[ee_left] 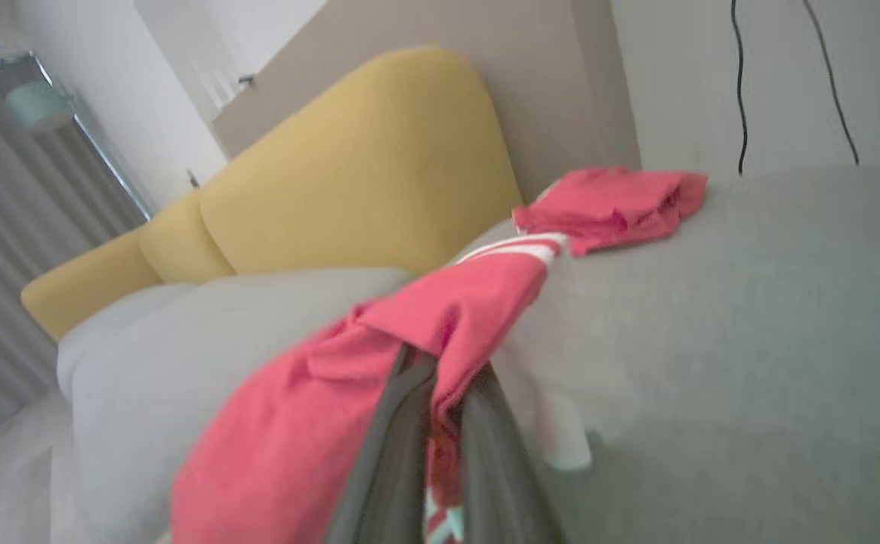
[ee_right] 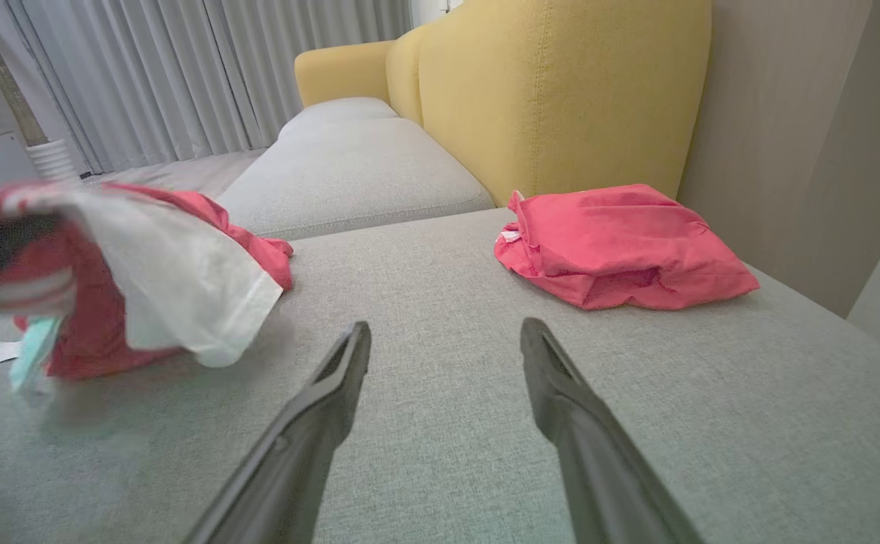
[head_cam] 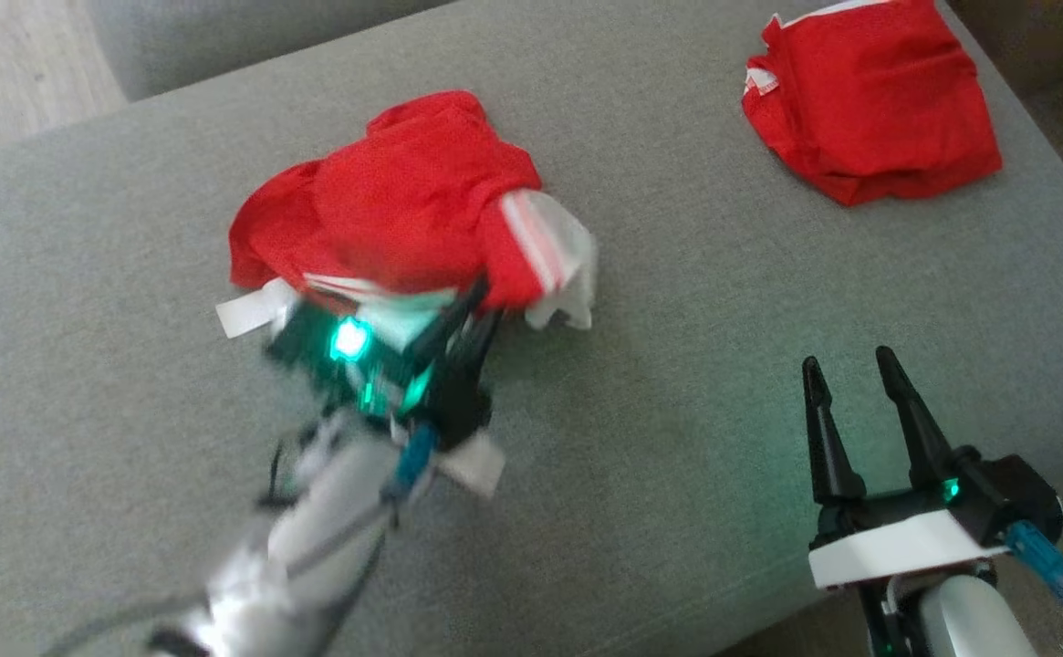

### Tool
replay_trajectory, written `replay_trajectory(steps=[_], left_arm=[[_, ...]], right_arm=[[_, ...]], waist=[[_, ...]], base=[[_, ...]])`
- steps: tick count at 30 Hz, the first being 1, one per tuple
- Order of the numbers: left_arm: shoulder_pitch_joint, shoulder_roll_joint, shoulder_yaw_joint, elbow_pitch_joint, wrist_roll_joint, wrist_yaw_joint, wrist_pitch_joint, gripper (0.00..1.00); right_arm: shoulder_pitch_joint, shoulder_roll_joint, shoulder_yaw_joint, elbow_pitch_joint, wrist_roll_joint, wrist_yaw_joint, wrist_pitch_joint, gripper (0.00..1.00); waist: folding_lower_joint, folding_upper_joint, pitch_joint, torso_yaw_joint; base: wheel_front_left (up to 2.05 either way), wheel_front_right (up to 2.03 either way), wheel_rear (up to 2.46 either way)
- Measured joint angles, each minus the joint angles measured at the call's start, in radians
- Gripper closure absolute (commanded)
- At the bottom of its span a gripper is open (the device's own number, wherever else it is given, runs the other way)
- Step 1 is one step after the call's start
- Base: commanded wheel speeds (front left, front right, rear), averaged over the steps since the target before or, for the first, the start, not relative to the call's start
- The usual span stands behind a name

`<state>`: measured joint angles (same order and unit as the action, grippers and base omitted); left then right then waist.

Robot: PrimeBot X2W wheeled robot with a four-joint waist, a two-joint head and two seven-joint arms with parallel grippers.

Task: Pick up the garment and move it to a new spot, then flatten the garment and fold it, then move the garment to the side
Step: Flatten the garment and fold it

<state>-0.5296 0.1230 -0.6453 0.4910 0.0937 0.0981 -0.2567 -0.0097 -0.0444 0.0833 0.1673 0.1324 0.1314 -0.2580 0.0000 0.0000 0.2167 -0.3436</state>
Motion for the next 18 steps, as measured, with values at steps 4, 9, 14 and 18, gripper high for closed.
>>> replay_trajectory(steps=[4, 9, 14, 18], left_arm=[[-0.214, 0.0, 0.005, -0.004, -0.015, -0.084, 0.0, 1.0], [-0.461, -0.006, 0.069, 0.016, -0.054, -0.135, -0.001, 1.0], [-0.621, 0.004, 0.146, 0.021, -0.104, -0.153, -0.001, 1.0], [-0.474, 0.034, 0.183, 0.031, -0.214, -0.184, 0.044, 1.0]], right_arm=[[0.0, 0.0, 0.016, 0.002, 0.001, 0.0, 0.0, 0.0], [0.0, 0.0, 0.034, 0.003, 0.013, 0.0, 0.0, 0.0], [0.001, 0.0, 0.028, 0.002, 0.017, 0.0, 0.0, 0.0], [0.008, 0.0, 0.008, 0.001, 0.017, 0.0, 0.0, 0.0]], waist=[[0.0, 0.0, -0.023, 0.009], [0.0, 0.0, -0.042, 0.01], [-0.0001, 0.0, -0.063, 0.027], [-0.0001, 0.0, -0.072, 0.057]], base=[[0.0, 0.0, 0.0], [0.0, 0.0, 0.0], [0.0, 0.0, 0.0], [0.0, 0.0, 0.0]])
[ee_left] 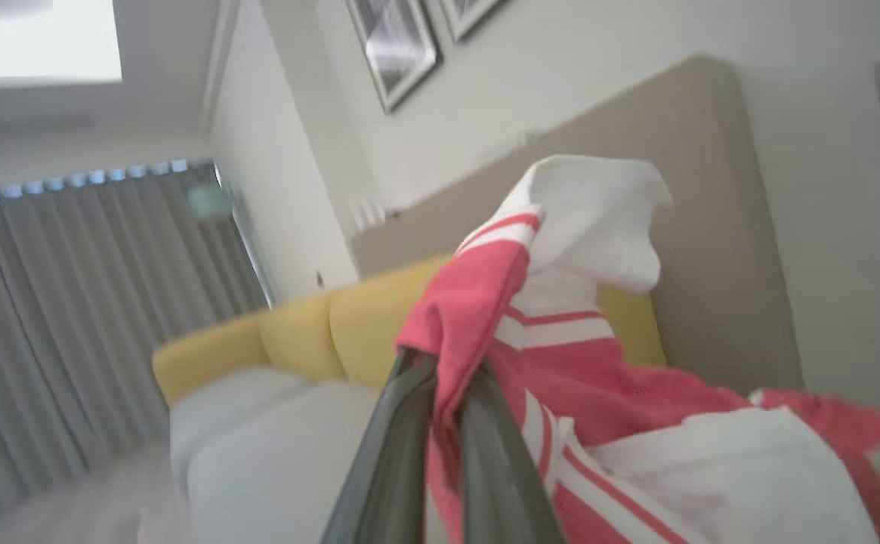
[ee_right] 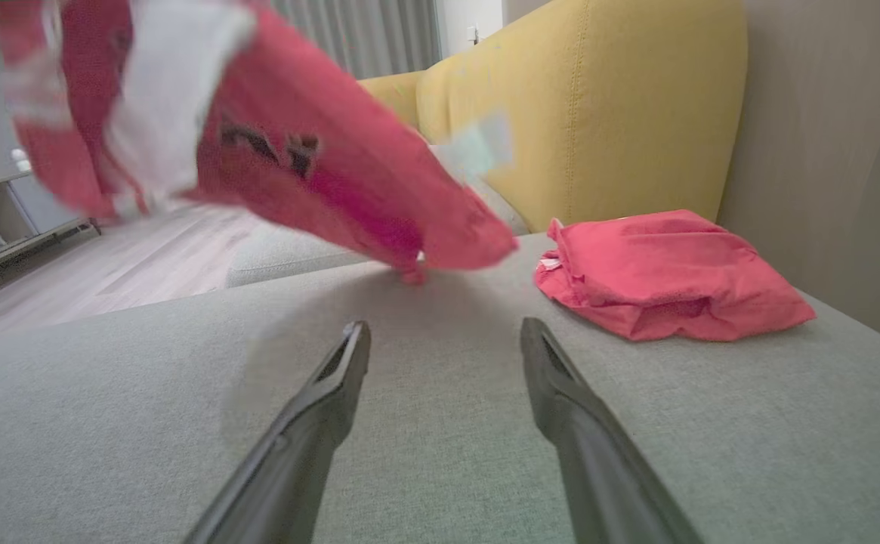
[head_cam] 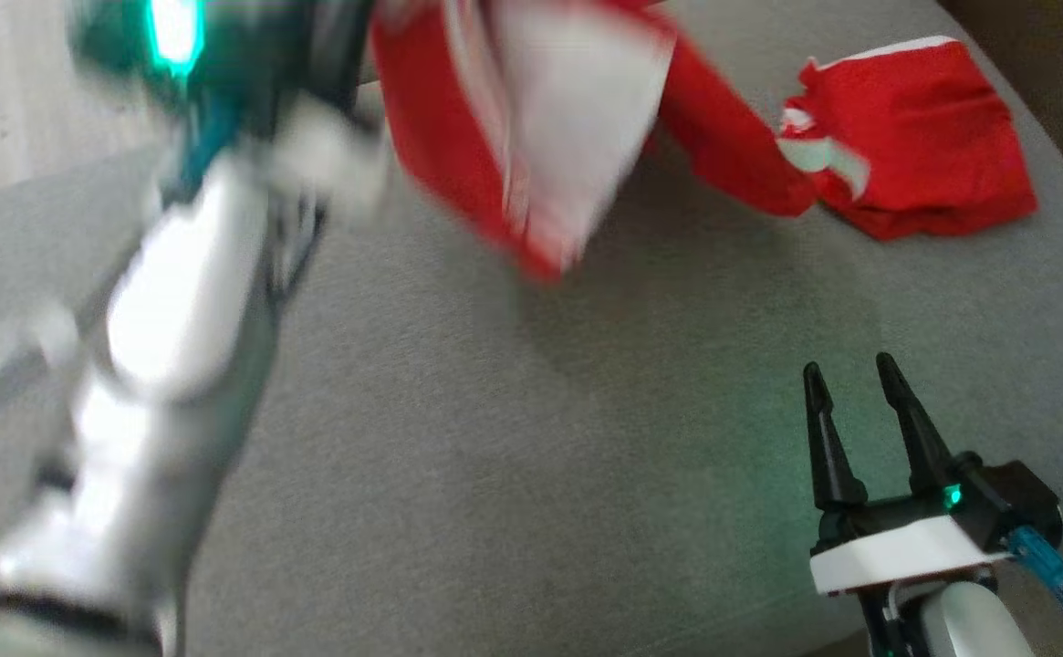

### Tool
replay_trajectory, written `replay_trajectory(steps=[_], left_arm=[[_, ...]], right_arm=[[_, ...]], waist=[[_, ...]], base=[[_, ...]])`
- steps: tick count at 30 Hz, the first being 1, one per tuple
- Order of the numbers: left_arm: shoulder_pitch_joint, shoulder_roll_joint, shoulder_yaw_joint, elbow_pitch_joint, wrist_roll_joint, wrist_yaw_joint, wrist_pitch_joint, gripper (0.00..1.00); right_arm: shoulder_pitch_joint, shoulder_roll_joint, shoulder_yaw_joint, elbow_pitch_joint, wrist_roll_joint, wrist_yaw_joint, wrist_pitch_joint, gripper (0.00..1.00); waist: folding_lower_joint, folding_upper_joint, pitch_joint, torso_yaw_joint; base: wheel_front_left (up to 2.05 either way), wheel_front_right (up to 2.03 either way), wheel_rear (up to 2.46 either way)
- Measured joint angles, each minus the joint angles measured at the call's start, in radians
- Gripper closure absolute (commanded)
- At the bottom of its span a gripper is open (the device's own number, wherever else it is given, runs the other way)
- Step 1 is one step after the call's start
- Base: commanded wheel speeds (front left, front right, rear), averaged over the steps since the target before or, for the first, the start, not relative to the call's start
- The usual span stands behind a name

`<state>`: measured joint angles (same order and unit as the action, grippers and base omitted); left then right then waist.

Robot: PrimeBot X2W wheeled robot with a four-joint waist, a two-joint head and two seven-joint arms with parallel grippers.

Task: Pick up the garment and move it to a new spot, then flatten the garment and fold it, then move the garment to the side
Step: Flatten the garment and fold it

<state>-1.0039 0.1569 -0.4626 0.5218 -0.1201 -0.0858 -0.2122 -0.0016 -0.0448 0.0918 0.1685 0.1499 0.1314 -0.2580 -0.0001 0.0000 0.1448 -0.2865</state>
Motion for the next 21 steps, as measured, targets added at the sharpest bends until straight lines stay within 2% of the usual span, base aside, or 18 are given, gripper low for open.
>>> replay_trajectory(steps=[5, 8, 15, 16, 17, 18, 21], left_arm=[[0.427, 0.046, 0.012, 0.035, -0.131, -0.012, 0.063, 1.0], [0.605, 0.065, 0.011, 0.041, -0.143, 0.009, 0.043, 1.0], [0.642, 0.092, 0.024, -0.01, -0.142, 0.046, -0.006, 1.0], [0.643, 0.1, 0.025, -0.011, -0.142, 0.052, -0.011, 0.97], [0.644, 0.108, 0.027, -0.013, -0.141, 0.058, -0.011, 0.58], [0.646, 0.115, 0.03, -0.017, -0.136, 0.063, -0.011, 0.0], [0.654, 0.132, 0.029, -0.049, -0.109, 0.088, -0.018, 0.0]], right_arm=[[0.014, 0.0, -0.022, -0.005, -0.007, 0.0, 0.0, 0.0], [0.013, 0.0, -0.033, -0.007, -0.025, 0.0, 0.0, 0.0], [0.005, 0.0, -0.035, -0.007, -0.048, 0.0, 0.0, 0.0], [0.005, 0.0, -0.035, -0.007, -0.051, 0.0, 0.0, 0.0], [0.003, 0.0, -0.034, -0.007, -0.055, 0.0, 0.0, 0.0], [0.002, 0.0, -0.034, -0.007, -0.055, 0.0, 0.0, 0.0], [0.002, 0.0, -0.035, -0.007, -0.056, 0.0, 0.0, 0.0]], waist=[[0.0001, 0.0, 0.009, 0.053], [0.0, 0.0, 0.025, 0.09], [0.0001, 0.0, 0.06, 0.159], [0.0001, 0.0, 0.062, 0.166], [0.0002, 0.0, 0.064, 0.172], [0.0002, 0.0, 0.065, 0.177], [0.0001, 0.0, 0.064, 0.189]], base=[[0.0, 0.0, 0.0], [0.0, 0.0, 0.0], [0.0, 0.0, 0.0], [0.0, 0.0, 0.0], [0.0, 0.0, 0.0], [0.0, 0.0, 0.0], [0.0, 0.0, 0.0]])
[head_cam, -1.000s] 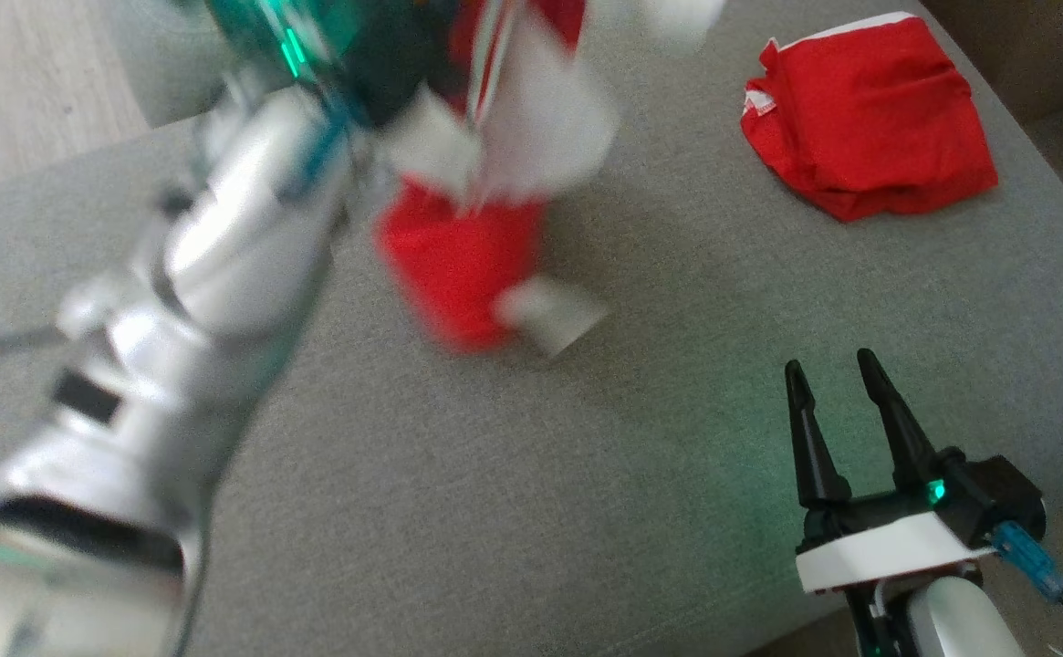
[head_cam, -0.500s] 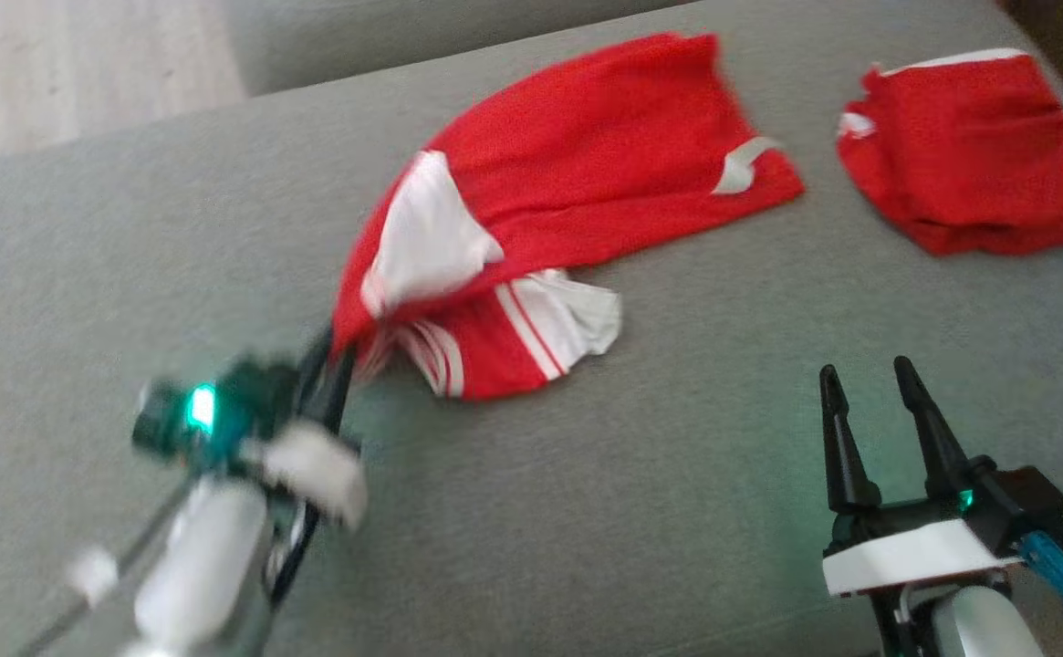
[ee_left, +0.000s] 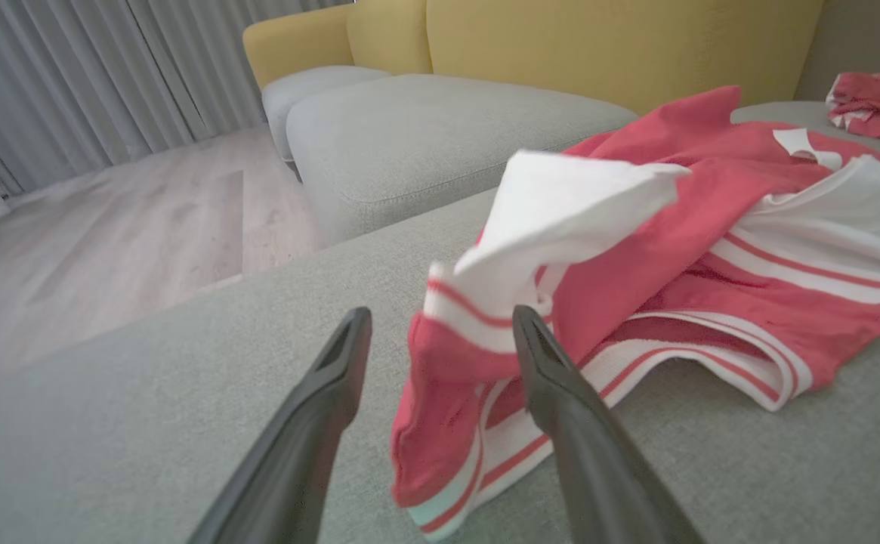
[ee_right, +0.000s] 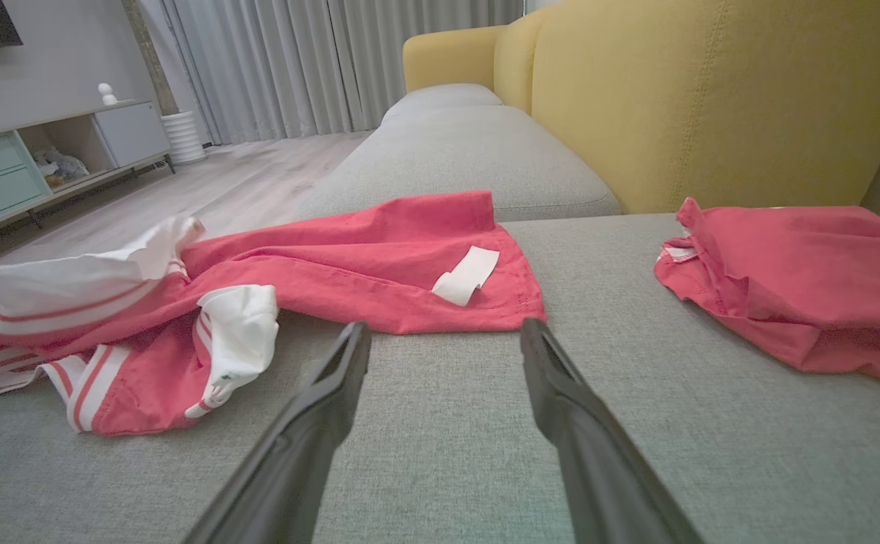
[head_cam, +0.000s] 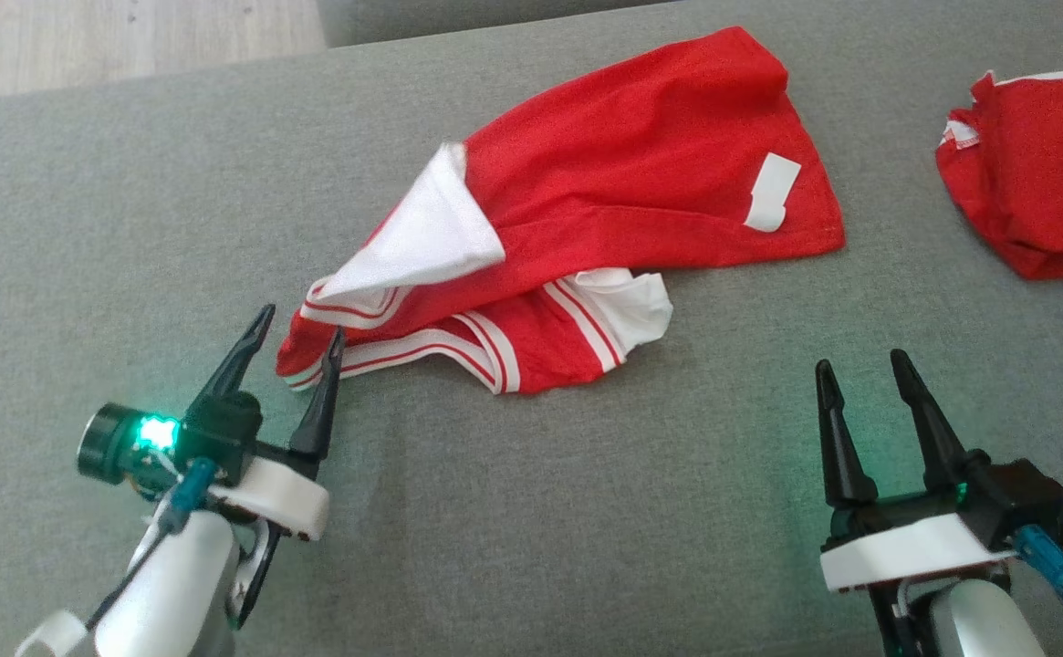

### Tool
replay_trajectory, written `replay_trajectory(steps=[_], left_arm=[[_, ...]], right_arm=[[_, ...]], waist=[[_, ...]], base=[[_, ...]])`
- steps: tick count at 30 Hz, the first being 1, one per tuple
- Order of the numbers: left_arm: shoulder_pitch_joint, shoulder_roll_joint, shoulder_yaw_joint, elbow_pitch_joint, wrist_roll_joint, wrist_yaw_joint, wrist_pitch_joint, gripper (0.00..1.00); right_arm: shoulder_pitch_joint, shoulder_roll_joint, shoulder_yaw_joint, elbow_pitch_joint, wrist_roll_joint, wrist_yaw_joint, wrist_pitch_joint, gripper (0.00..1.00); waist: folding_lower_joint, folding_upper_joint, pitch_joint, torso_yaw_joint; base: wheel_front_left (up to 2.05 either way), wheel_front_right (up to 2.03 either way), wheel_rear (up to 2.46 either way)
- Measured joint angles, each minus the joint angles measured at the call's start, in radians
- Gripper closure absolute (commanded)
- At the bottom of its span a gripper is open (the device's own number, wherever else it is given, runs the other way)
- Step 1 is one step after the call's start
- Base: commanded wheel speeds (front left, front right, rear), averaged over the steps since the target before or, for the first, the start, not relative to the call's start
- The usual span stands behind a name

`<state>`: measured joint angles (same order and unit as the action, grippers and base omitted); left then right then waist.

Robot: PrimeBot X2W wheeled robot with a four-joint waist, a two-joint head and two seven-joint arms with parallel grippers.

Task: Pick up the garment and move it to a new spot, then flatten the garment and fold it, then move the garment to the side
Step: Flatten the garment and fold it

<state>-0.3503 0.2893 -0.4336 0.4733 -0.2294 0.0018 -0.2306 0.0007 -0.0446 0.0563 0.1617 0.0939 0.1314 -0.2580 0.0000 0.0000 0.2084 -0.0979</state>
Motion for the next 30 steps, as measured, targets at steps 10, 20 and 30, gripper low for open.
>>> replay_trajectory(steps=[10, 20, 30], left_arm=[[0.02, 0.095, -0.107, -0.22, 0.219, 0.093, 0.072, 0.0], [-0.175, 0.059, -0.242, -0.214, 0.392, 0.067, 0.23, 0.0], [-0.26, 0.029, -0.269, -0.081, 0.425, 0.069, 0.227, 0.0]], right_arm=[[0.0, 0.0, -0.002, 0.0, 0.0, 0.0, 0.0, 0.0], [-0.013, 0.0, 0.013, 0.0, -0.004, 0.0, 0.0, 0.0], [-0.023, 0.0, 0.012, 0.0, -0.016, 0.0, 0.0, 0.0]], waist=[[0.0, 0.0, 0.005, 0.022], [0.0001, 0.0, 0.053, 0.015], [0.0001, 0.0, 0.093, 0.003]], base=[[0.0, 0.0, 0.0], [0.0, 0.0, 0.0], [0.0, 0.0, 0.0]])
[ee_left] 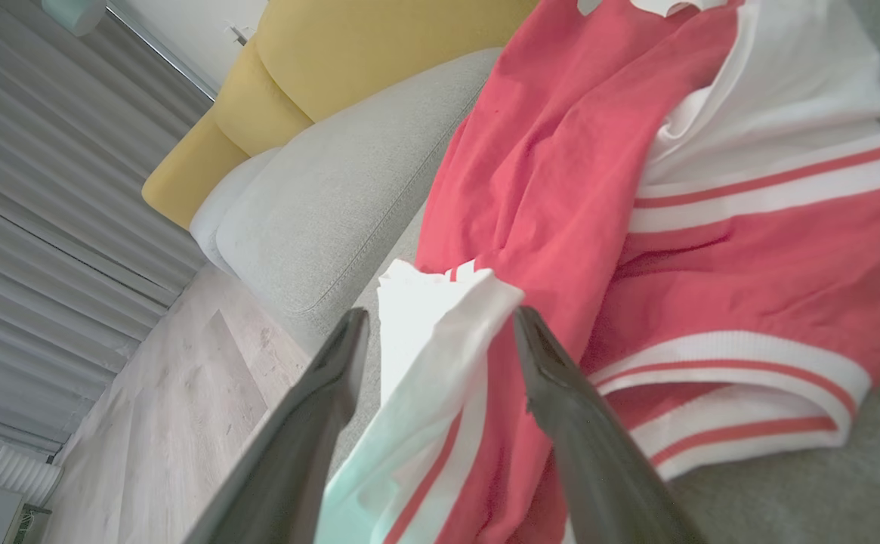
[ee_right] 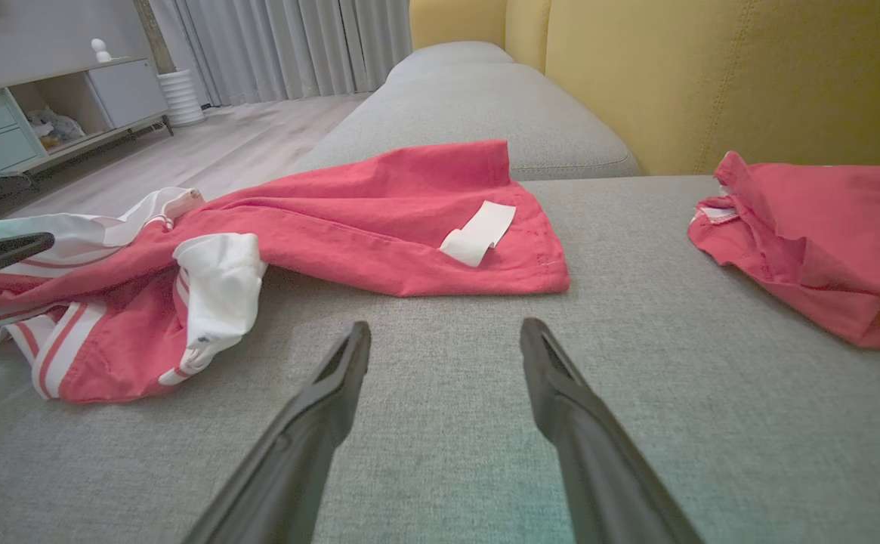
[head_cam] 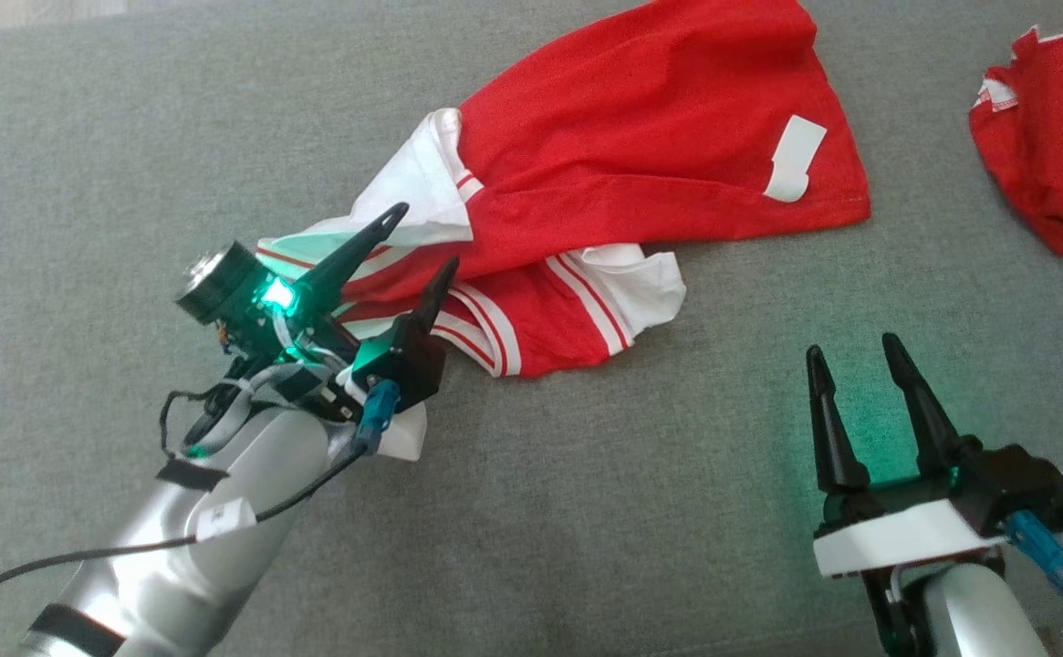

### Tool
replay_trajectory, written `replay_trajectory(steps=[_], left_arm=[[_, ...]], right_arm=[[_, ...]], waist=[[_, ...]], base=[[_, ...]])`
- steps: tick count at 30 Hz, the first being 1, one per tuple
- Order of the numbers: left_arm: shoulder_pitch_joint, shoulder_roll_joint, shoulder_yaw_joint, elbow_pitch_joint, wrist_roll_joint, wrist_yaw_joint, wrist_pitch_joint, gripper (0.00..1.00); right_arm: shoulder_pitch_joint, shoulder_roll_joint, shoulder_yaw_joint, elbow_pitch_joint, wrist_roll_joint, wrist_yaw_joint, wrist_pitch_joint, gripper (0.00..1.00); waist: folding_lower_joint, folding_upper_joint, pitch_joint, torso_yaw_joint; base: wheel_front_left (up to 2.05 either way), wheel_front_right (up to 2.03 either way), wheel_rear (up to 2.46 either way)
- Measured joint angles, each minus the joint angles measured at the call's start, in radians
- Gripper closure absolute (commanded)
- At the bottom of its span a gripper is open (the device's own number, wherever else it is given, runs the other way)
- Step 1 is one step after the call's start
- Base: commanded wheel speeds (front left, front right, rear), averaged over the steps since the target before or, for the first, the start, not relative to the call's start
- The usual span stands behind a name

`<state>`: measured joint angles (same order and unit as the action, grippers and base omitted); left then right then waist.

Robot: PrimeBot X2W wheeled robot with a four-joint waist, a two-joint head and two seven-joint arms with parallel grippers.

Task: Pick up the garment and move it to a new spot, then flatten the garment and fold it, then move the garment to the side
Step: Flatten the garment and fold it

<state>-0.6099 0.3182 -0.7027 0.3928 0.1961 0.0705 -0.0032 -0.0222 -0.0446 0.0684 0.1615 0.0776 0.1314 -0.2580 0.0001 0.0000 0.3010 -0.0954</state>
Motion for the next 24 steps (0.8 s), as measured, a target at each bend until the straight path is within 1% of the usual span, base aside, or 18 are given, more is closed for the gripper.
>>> replay_trajectory(steps=[18, 19, 20, 21, 24], left_arm=[[-0.107, -0.049, -0.024, 0.161, -0.003, -0.005, -0.055, 0.0], [-0.11, -0.051, -0.027, 0.171, -0.003, -0.01, -0.061, 0.33], [-0.112, -0.052, -0.03, 0.178, -0.003, -0.01, -0.065, 0.95], [-0.113, -0.055, -0.035, 0.184, -0.003, -0.01, -0.071, 1.0], [-0.117, -0.063, -0.04, 0.192, -0.013, -0.009, -0.087, 1.0]], right_arm=[[-0.027, 0.0, 0.016, 0.0, -0.011, 0.0, 0.0, 0.0], [-0.031, 0.0, 0.015, 0.0, -0.013, 0.0, 0.0, 0.0], [-0.034, 0.0, 0.015, 0.0, -0.016, 0.0, 0.0, 0.0], [-0.034, 0.0, 0.015, 0.0, -0.016, 0.0, 0.0, 0.0], [-0.034, 0.0, 0.006, -0.001, -0.018, 0.0, 0.0, 0.0]], waist=[[0.0, 0.0, 0.041, -0.026], [-0.0001, 0.0, 0.043, -0.028], [-0.0001, 0.0, 0.046, -0.029], [0.0, 0.0, 0.047, -0.03], [-0.0001, 0.0, 0.048, -0.026]], base=[[0.0, 0.0, 0.0], [0.0, 0.0, 0.0], [0.0, 0.0, 0.0], [0.0, 0.0, 0.0], [0.0, 0.0, 0.0]])
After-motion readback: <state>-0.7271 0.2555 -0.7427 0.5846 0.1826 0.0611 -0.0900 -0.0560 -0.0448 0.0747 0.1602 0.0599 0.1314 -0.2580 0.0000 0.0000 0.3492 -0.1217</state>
